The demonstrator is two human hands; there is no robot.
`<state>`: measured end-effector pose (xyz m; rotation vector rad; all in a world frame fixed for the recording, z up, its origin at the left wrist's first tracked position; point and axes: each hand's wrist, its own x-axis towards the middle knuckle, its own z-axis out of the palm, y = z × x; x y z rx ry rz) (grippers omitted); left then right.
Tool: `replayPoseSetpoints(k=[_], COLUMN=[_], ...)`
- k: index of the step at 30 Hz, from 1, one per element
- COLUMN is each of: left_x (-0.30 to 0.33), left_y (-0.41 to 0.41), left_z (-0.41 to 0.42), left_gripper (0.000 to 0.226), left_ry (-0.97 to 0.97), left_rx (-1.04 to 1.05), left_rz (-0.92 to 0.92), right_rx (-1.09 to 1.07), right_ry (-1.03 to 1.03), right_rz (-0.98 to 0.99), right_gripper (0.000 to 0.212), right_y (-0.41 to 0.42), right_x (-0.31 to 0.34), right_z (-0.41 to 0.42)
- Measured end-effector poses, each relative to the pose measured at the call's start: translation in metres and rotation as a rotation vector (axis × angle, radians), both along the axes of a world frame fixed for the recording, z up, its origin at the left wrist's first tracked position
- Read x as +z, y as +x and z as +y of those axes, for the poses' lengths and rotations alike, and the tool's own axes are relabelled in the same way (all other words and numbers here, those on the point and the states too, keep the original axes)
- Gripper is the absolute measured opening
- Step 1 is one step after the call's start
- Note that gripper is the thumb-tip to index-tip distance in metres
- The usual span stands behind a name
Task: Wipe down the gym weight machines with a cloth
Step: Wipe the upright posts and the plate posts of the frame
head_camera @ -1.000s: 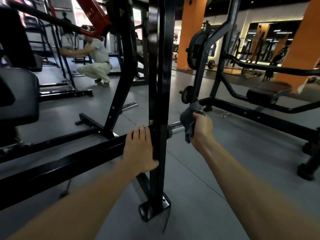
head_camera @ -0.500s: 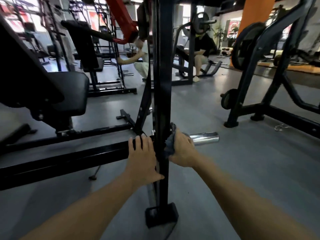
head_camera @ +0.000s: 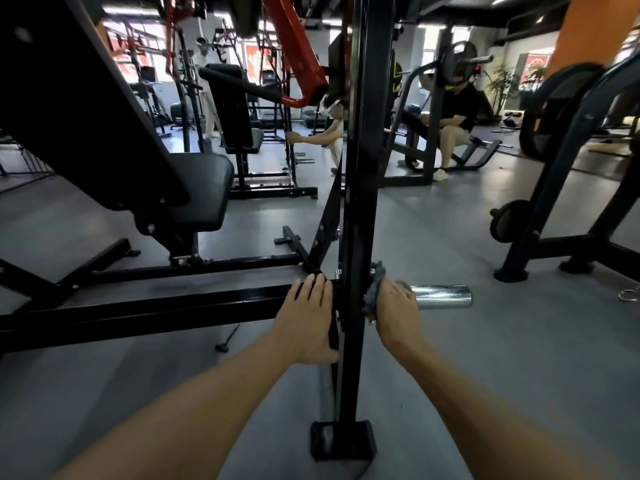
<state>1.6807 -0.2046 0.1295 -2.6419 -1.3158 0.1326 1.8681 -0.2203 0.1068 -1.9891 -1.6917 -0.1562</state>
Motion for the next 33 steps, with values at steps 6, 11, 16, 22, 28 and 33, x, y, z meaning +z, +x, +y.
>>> replayPoseSetpoints(k=[6,11,16,22,28,33], left_x=[0.027,0.045,0.053,0.030,0.034,0.038], left_y=[-0.023,-0.054,-0.077,-0.115,-0.125,-0.129], left_z=[0.005,0.004,0.005,0.014,0.020,0.022], left_gripper=[0.107,0.089,0.076,0.087,0.085,0.087], left_ry=[-0.152,-0.236,-0.185,-0.238,-0.313,-0.350], left_rx=[-0.119,-0.148,-0.117,-0.164,-0.220,-0.227], left_rz=[-0.008,-0.008,-0.035,-0.121,-0.227,-0.243], right_rx=[-0.158,-0.290,-0.253,0.092,0.013,0.048], right_ry=[0.073,0.231,0.449,0.326,-0.319,-0.361], right_rz=[0.572,1.231,0.985,-0.188,-1.008,-0.844], right_gripper=[0.039,0.015,0.011,0.063,0.060,0.048], right_y=[-0.054,-0.063,-0.076,-0.095,-0.095,-0.106], right_x=[0.024,0.053,0.116,0.184,0.123,0.069], right_z=[-0.037,-0.034,-0.033,-0.022,-0.010,-0.002])
